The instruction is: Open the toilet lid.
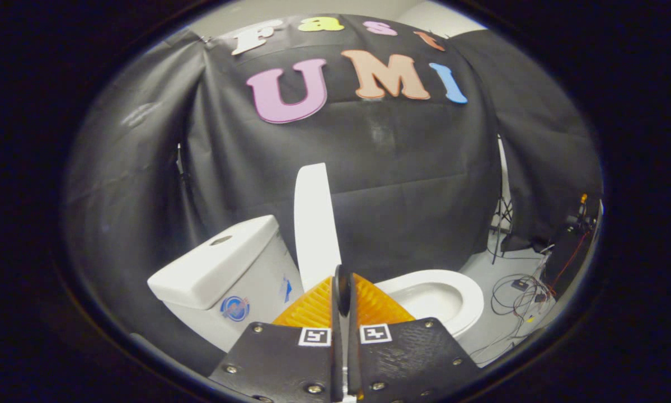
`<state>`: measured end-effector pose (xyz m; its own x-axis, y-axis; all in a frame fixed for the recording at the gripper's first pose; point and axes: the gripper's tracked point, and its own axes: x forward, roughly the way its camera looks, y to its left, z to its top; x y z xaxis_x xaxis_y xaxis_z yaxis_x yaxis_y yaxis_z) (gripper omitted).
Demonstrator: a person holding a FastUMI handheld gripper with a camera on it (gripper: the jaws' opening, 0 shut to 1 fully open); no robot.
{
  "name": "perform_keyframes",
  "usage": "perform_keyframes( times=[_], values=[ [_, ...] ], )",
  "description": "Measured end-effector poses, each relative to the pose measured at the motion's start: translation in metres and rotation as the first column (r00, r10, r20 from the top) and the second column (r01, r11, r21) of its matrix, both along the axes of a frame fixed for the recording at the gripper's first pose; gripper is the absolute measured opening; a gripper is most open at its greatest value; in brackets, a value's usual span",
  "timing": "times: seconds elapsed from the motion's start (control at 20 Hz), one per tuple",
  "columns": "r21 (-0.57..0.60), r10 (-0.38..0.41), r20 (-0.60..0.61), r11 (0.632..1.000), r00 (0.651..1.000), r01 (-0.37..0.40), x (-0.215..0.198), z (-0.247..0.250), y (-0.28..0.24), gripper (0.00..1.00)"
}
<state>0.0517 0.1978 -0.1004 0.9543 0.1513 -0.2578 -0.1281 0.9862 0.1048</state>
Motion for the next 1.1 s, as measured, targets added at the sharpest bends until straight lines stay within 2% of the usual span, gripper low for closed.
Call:
perform_keyframes(
  times=[0.4, 0.65, 0.9, 1.1],
  values=[
    [-0.036, 0.122, -0.001, 0.992, 0.993, -0.122, -0.012, -0.007, 0.063, 0.11],
    [-0.11, 0.135, 0.0, 0.985, 0.991, -0.134, -0.016, -0.01, 0.076, 0.11],
    [-0.099, 0.141, -0.001, 0.985, 0.99, -0.141, -0.017, -0.01, 0.075, 0.11],
    [-0.135, 0.16, 0.005, 0.978, 0.987, -0.158, -0.016, -0.009, 0.076, 0.11]
  ],
)
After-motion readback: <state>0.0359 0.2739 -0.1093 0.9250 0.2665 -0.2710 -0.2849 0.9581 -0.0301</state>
